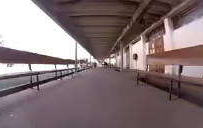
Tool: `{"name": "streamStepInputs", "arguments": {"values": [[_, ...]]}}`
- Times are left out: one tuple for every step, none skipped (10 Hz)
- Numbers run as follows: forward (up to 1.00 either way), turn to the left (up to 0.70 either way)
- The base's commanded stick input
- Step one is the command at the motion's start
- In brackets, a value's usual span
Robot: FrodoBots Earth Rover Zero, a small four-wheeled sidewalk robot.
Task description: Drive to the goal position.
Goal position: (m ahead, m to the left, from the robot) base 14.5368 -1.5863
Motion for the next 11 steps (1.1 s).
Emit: {"name": "streamStepInputs", "arguments": {"values": [[0.70,0.00],[0.70,0.00],[0.70,0.00],[0.70,0.00],[0.70,0.00],[0.70,0.00],[0.70,0.00],[0.70,0.00],[0.70,0.00],[0.70,0.00],[0.70,0.00]]}}
